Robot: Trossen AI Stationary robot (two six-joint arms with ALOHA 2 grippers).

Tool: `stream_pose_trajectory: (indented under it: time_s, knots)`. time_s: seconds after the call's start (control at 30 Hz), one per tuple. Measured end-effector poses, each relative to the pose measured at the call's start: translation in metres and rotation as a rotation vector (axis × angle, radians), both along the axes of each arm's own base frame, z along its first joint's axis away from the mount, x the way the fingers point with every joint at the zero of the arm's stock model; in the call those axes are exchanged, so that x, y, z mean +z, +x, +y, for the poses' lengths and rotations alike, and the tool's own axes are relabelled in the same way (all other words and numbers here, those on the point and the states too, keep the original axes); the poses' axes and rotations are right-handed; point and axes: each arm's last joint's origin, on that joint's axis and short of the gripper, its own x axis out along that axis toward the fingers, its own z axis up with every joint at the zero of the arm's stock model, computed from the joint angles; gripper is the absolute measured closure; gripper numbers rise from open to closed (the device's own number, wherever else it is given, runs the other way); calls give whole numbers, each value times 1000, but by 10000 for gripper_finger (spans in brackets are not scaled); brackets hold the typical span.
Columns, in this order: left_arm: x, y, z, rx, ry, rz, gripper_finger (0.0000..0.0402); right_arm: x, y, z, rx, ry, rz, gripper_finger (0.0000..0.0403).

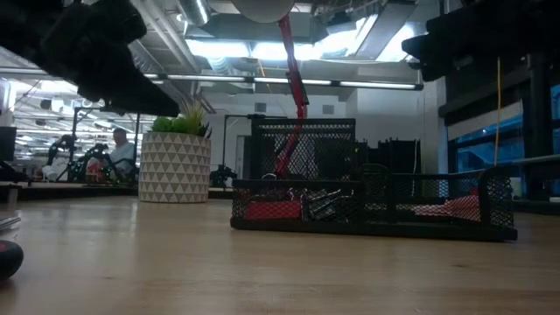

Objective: Pick and place office supplies into organizer
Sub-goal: Put the top left black pen into the black desk organizer

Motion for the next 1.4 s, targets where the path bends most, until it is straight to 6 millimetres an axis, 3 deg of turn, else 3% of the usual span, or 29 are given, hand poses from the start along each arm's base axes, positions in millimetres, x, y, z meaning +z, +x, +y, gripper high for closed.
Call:
stream_pose_trajectory:
  time_s: [0.3, 0.53, 0.67, 0.83, 1.0, 1.17, 1.4]
  knots:
    - [-11, -9, 4, -75, -54, -149, 311, 5, 2, -5, -193, 8, -31, 205]
    - [-10, -10, 4, -72, -61, -168, 311, 35, 9, -4, -218, 3, -92, 205]
    - [-11, -10, 4, -66, -84, -172, 311, 56, 19, -4, -302, 51, -27, 205]
    - [-11, -10, 3, -92, -92, -160, 311, 77, 42, -4, -482, 92, 154, 205]
    - [-12, -10, 2, -140, -107, -144, 311, 92, 71, -13, -672, 308, 313, 205]
    - [-15, -11, 0, -208, -127, -111, 311, 85, 102, -18, -768, 406, 491, 205]
    - [-21, -13, 0, -238, -115, -34, 311, 58, 155, -13, -719, 446, 637, 205]
